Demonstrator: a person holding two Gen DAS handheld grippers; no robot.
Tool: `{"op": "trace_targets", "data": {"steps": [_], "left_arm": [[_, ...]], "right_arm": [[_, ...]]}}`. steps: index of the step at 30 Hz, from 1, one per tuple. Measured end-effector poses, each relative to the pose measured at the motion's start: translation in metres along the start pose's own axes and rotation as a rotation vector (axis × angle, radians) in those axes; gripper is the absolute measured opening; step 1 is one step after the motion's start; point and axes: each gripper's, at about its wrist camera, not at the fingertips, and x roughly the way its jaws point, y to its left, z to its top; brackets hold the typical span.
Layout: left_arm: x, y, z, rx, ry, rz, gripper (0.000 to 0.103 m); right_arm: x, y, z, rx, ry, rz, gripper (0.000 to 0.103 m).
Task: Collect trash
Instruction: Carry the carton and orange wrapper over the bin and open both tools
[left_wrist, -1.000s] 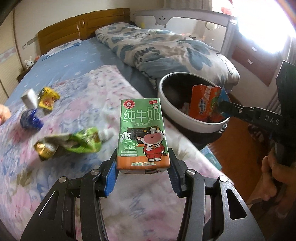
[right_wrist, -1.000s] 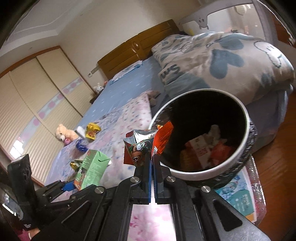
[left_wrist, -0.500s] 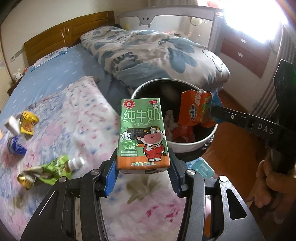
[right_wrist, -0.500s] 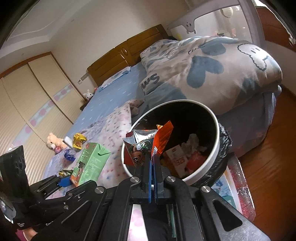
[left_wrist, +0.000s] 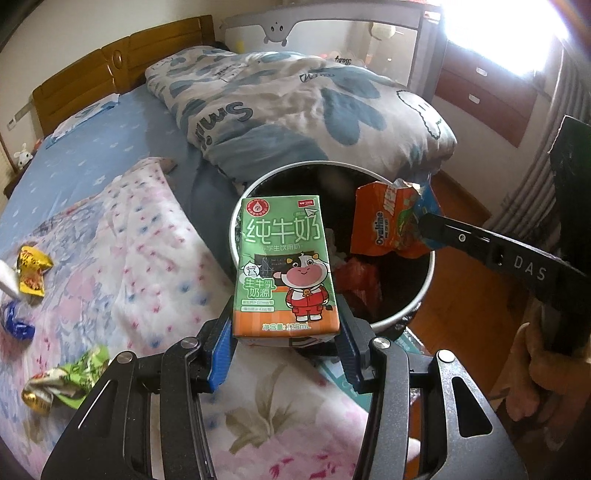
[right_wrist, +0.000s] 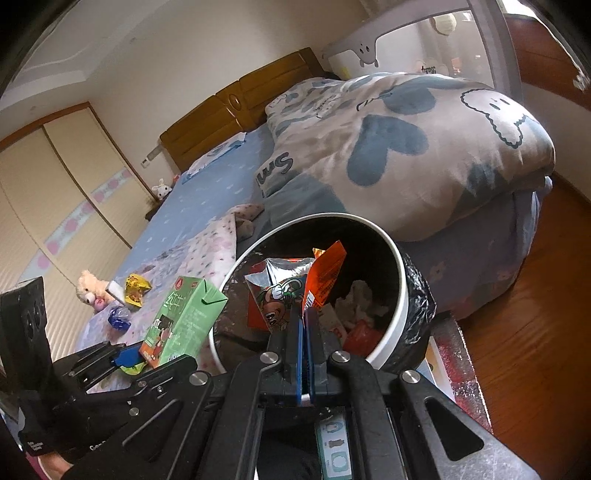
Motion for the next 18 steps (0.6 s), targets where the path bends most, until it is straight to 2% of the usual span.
{"op": "trace_targets", "data": {"steps": [18], "left_arm": [[0.027,-0.003,0.017,0.009,0.038,-0.007,0.047]], "right_arm": [[0.021,-0.008,0.013,0.001,0.037,-0.036,0.001]]}}
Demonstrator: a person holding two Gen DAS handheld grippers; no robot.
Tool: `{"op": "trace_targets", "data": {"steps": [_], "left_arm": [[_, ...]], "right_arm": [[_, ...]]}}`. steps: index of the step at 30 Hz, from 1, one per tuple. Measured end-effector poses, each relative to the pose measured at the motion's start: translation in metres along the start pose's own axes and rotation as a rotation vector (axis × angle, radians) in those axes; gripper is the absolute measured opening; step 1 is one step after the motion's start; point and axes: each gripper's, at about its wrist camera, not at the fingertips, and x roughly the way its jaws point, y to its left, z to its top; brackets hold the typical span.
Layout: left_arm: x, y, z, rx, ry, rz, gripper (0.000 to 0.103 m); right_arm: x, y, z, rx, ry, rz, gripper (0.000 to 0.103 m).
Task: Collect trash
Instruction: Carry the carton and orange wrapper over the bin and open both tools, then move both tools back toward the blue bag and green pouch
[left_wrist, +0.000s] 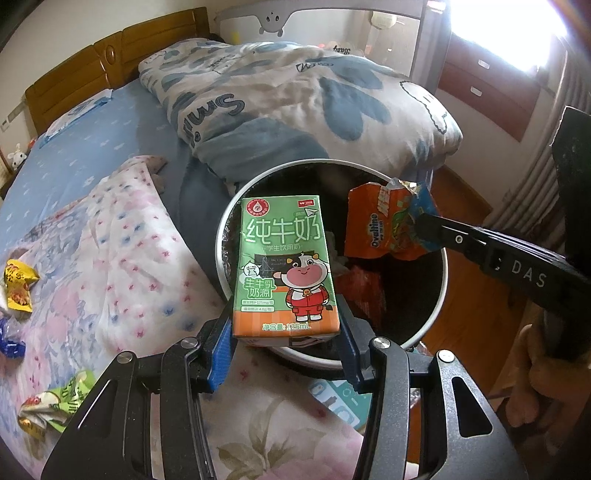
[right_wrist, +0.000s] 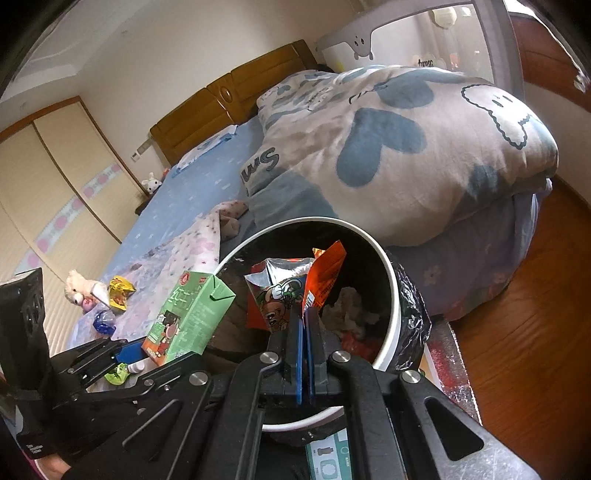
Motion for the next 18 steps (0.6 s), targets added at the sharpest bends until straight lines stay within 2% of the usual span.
{"op": "trace_targets", "data": {"steps": [3,4,5,9,11,13,18], "left_arm": [[0.005,0.000,0.001,-0.001,0.021,-0.013,0.048],[0.006,0.001,0.001,-0.007,0.023,-0.017,0.048],[0.007,0.002,0.001,-0.013,0.024,-0.024,0.049],[0.004,0.007,-0.001,-0.040,0.015,-0.031,0.060],[-0.001,0.010,-0.004,-0.055,0.005,-0.040,0.065],[-0.007,0.013,-0.007,-0.066,-0.006,-0.042,0.067],[-0.025,0.023,-0.023,-0.110,-0.033,-0.046,0.068]], "right_arm": [[0.004,0.000,0.001,-0.001,0.010,-0.005,0.002],[0.005,0.000,0.001,0.000,0.013,-0.006,0.007],[0.005,-0.001,0.001,0.005,0.012,-0.013,0.007],[0.005,-0.005,0.002,0.027,0.015,-0.020,0.010],[0.003,-0.005,0.002,0.035,0.009,-0.014,0.019],[0.000,-0.004,0.001,0.035,-0.001,-0.009,0.040],[-0.008,0.006,-0.004,0.029,-0.018,0.015,0.048]]}}
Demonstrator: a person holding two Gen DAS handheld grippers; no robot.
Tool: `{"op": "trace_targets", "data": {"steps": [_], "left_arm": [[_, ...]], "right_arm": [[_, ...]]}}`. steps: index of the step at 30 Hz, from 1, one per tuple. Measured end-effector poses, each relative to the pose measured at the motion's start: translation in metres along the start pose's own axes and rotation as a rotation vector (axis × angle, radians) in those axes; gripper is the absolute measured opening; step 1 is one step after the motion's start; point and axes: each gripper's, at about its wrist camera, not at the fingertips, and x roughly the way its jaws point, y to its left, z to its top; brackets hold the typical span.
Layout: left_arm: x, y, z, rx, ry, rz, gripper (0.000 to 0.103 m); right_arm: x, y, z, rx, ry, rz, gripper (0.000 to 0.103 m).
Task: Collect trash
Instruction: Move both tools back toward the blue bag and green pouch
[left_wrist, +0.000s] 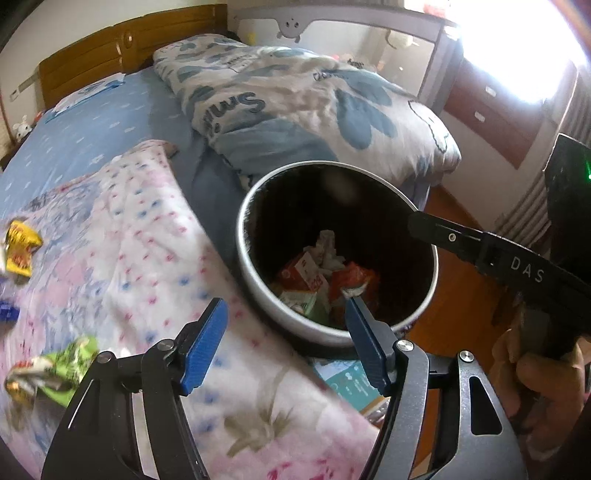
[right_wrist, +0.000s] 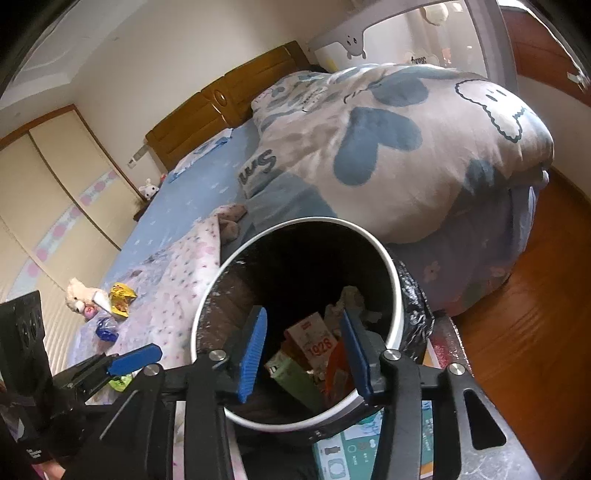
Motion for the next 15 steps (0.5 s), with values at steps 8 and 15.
{"op": "trace_targets", "data": {"steps": [8,15], "left_arm": [[-0.036,0.038,-0.033,-0.115,-0.042,0.021,0.068],[-0.058,0.073,-0.064,-0.184,-0.053,0.070,0.068]], "right_arm": [[-0.004,0.029,-0.013,-0.026,-0.020,0.056,0.068],[0.004,0.055,-0.031,-0.044,0.016,0.114,0.076]]}}
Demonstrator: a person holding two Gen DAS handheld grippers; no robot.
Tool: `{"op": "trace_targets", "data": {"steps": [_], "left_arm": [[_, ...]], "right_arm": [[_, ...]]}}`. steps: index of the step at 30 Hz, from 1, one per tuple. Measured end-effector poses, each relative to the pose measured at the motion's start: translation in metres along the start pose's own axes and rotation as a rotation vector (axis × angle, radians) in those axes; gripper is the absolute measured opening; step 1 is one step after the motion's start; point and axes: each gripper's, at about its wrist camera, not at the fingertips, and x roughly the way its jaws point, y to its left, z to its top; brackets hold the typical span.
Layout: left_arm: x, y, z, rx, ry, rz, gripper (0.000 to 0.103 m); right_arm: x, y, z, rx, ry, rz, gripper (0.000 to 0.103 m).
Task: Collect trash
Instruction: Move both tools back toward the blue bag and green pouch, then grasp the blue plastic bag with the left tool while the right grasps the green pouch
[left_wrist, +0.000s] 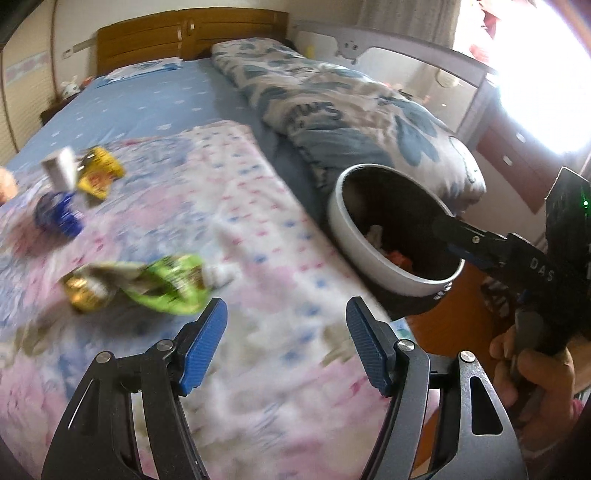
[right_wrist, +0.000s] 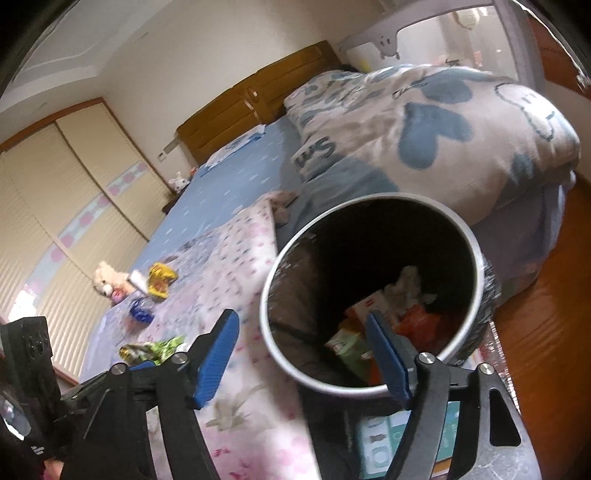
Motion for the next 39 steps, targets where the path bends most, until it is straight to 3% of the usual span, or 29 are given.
{"op": "trace_targets", "data": {"steps": [23,33,39], "left_arm": [[-0.041,0.132,-0.062,-0.231,0.006,0.163,0.069],[-0.035,0.185,-0.046,-0.312,0.006,0.251,0.070],[-0.019,0.204,-0.015,-0.328,0.002,0.264,0.077]], "right_arm": [[0.045,0.096,-0.041,-0.234,0.145,0.172,0.084],[0.072,0.147,-0.053,-0.485,0.232,0.316,0.088],[0.094,0.158,-0.052,-0.534,0.268,0.322,0.088]]}}
